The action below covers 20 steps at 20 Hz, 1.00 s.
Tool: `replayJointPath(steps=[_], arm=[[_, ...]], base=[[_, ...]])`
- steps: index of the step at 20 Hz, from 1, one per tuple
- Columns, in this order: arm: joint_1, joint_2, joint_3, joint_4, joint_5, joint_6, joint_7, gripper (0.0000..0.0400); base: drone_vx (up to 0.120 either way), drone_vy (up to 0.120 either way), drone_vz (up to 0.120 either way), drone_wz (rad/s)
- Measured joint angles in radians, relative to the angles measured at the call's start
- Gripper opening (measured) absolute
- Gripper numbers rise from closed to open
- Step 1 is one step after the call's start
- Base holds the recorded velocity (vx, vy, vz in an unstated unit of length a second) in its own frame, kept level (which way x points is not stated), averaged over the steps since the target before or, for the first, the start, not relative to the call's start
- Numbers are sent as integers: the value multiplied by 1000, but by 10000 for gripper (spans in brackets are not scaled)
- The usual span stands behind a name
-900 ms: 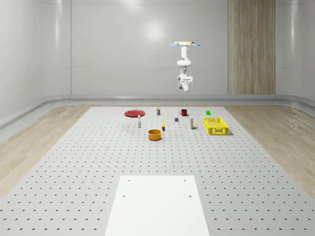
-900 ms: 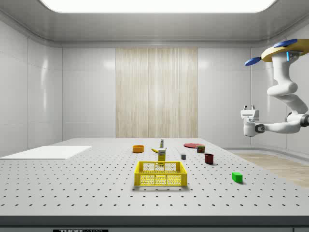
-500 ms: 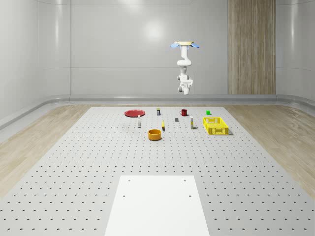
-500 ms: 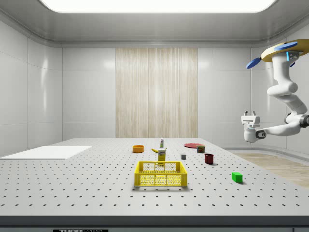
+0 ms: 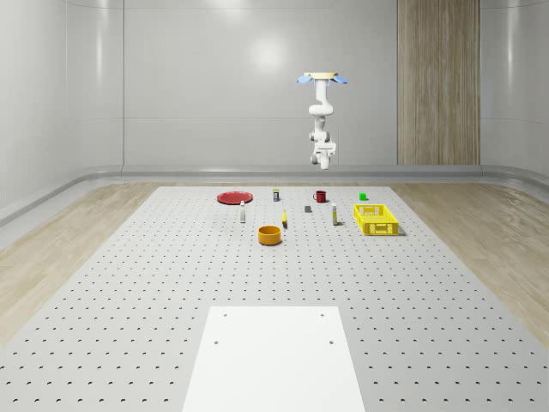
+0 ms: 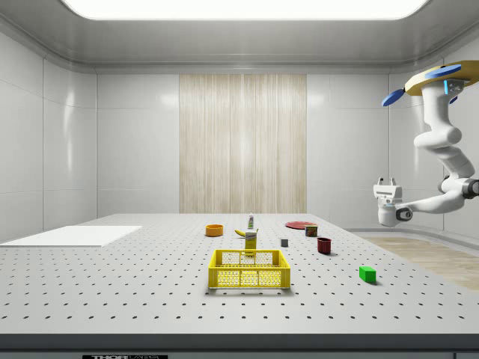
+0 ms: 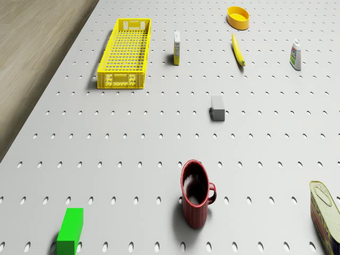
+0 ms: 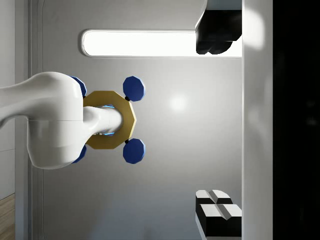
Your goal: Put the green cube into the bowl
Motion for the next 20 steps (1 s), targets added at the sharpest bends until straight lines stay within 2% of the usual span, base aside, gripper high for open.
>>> replayJointPath(steps=[8, 20], arm=[[-1, 3, 1, 13, 0, -4, -1, 400], [-3, -2, 2, 9, -1, 4, -1, 400]], base=[[0, 0, 0, 0], [0, 120, 0, 0]])
